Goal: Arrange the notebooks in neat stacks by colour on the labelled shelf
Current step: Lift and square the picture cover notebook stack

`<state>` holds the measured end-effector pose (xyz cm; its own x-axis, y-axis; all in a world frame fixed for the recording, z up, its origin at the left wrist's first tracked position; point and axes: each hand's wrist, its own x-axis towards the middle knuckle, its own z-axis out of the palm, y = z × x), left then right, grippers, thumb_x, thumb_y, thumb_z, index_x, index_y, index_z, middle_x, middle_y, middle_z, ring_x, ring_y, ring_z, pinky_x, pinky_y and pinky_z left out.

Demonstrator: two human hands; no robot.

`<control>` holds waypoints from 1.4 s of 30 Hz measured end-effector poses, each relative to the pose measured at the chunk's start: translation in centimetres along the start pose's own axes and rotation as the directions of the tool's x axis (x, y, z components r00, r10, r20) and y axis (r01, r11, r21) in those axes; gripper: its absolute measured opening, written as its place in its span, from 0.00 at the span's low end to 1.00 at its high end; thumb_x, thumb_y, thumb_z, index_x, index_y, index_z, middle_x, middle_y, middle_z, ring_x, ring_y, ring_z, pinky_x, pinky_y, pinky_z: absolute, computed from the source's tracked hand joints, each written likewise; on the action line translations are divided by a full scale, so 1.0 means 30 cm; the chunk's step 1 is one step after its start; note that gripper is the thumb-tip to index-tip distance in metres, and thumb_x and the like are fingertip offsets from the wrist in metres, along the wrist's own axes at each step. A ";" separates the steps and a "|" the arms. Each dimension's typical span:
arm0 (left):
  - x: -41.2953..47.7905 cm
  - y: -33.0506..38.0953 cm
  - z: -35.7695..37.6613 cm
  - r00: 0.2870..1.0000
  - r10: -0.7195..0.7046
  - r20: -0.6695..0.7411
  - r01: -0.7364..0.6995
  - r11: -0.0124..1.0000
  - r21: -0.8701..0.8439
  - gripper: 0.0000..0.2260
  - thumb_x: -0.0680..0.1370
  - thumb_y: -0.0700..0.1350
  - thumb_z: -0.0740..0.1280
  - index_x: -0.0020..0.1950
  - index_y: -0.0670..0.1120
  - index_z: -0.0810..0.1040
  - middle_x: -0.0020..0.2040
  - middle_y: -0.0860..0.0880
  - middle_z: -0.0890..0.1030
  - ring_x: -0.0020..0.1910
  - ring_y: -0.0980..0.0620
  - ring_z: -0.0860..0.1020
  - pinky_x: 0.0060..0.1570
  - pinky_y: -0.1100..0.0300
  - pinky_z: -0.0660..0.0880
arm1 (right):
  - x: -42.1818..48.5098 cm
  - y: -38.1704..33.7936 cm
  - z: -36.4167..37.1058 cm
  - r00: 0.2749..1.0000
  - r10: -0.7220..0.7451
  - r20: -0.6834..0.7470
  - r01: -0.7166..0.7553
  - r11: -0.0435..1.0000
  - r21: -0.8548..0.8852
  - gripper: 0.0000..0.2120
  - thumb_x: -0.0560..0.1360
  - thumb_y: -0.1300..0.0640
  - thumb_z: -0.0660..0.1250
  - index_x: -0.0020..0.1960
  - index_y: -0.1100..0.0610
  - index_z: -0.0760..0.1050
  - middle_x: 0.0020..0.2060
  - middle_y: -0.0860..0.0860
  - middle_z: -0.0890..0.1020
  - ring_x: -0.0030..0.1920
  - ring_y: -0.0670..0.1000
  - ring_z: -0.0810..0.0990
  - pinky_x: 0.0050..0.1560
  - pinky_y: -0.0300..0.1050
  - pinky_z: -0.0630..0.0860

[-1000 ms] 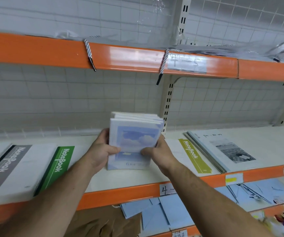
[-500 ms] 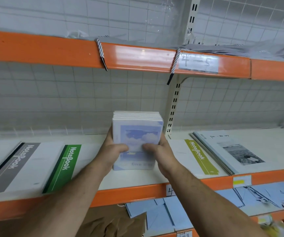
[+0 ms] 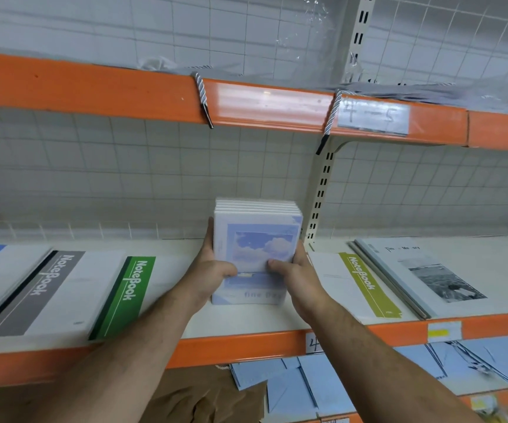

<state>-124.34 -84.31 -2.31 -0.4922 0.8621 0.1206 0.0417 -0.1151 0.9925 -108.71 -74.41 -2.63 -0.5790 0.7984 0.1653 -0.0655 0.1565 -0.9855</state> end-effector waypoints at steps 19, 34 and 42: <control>-0.004 0.101 -0.013 0.875 -0.430 -0.223 0.483 0.816 0.317 0.18 0.79 0.51 0.69 0.61 0.39 0.75 0.55 0.43 0.80 0.51 0.45 0.77 0.48 0.59 0.71 | 0.070 -0.043 0.022 0.881 0.469 -0.063 -0.473 0.878 -0.072 0.11 0.77 0.60 0.69 0.54 0.67 0.78 0.45 0.64 0.85 0.39 0.61 0.84 0.40 0.51 0.80; -0.018 0.170 -0.106 0.945 -0.296 -0.137 0.308 0.673 0.673 0.15 0.80 0.41 0.64 0.66 0.42 0.76 0.58 0.48 0.73 0.57 0.47 0.73 0.58 0.56 0.72 | 0.078 -0.057 0.119 0.842 0.536 -0.061 -0.538 0.829 -0.150 0.05 0.77 0.64 0.68 0.45 0.66 0.75 0.37 0.60 0.83 0.32 0.57 0.82 0.27 0.43 0.78; -0.040 0.141 -0.088 0.951 -0.308 -0.029 0.207 0.562 0.801 0.08 0.80 0.44 0.66 0.59 0.45 0.74 0.56 0.49 0.72 0.53 0.51 0.72 0.56 0.59 0.71 | 0.079 -0.046 0.120 0.845 0.532 -0.050 -0.531 0.824 -0.200 0.05 0.77 0.63 0.69 0.45 0.65 0.75 0.36 0.59 0.83 0.33 0.57 0.83 0.36 0.47 0.80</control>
<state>-125.86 -87.14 1.69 -0.5065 0.8406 -0.1920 0.6180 0.5092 0.5990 -112.91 -74.83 -1.01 -0.4837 0.7870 -0.3829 0.4157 -0.1785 -0.8918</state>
